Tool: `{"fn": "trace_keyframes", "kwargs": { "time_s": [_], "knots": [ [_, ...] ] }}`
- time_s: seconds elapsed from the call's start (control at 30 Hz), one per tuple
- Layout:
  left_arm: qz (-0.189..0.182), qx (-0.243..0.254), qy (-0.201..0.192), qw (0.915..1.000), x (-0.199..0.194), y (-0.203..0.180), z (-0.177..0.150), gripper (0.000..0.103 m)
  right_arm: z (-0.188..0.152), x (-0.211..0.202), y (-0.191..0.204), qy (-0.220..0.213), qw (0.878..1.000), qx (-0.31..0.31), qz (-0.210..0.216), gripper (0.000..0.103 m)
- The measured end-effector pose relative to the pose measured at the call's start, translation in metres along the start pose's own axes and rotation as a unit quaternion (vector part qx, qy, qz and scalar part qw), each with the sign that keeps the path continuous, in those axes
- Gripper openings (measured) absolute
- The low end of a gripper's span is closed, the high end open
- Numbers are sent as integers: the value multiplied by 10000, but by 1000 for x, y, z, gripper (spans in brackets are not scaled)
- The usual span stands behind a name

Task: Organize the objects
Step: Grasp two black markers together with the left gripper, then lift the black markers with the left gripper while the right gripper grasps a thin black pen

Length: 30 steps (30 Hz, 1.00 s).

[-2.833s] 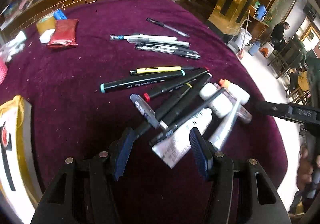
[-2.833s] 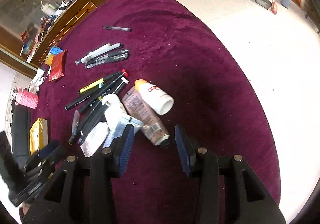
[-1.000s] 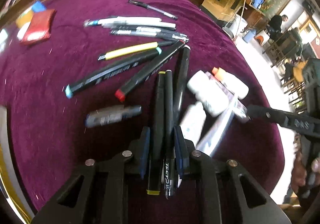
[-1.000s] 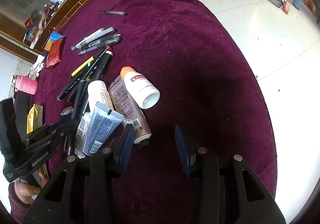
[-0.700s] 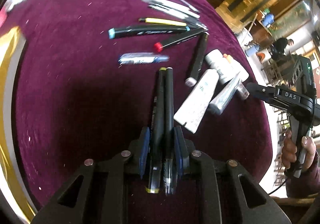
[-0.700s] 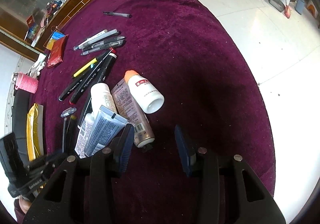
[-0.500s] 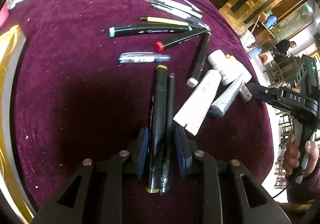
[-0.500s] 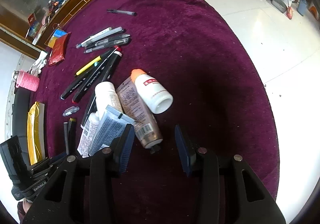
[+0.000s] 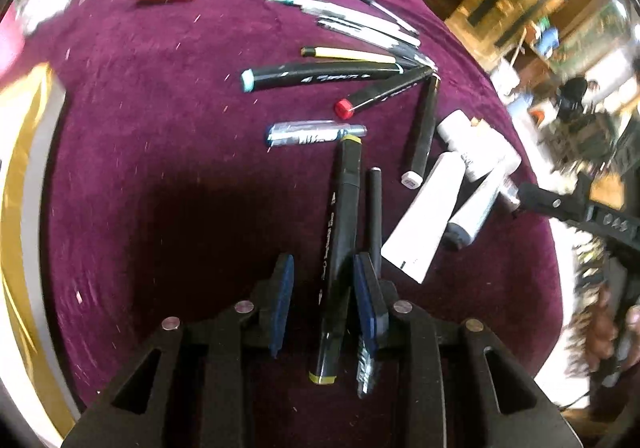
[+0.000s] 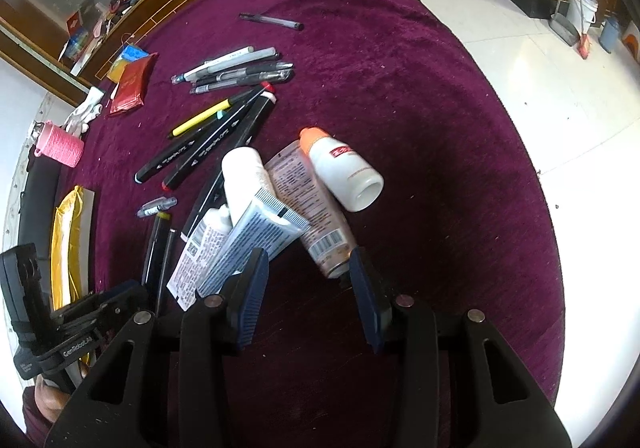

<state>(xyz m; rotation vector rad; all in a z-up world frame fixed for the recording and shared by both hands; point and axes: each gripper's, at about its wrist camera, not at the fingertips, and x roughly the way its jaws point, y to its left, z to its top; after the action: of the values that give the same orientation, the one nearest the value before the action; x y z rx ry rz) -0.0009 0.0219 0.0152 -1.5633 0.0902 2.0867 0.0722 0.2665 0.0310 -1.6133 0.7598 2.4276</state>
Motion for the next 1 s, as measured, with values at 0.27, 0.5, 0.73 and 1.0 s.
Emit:
{"fn": "trace_keyframes", "kwargs": {
  "time_s": [0.27,0.5,0.73,1.0],
  "knots": [
    [1024,1160,-271,9876,19,-40,13,26,-8,-7,29,-165,9997,-190,-45,40],
    [83,478,-365,9982,-4,0,7,11,-25,-10,66,-224,9986,-475,31,40],
    [-962,-60,-735,9926,-69,48,-11,11,-63,24,129,341,9934,-939,566,40],
    [-1195,-155,-915,9885,-114,90,-36,11,-71,68,162,373,9961,-793,-56,40]
  ]
}}
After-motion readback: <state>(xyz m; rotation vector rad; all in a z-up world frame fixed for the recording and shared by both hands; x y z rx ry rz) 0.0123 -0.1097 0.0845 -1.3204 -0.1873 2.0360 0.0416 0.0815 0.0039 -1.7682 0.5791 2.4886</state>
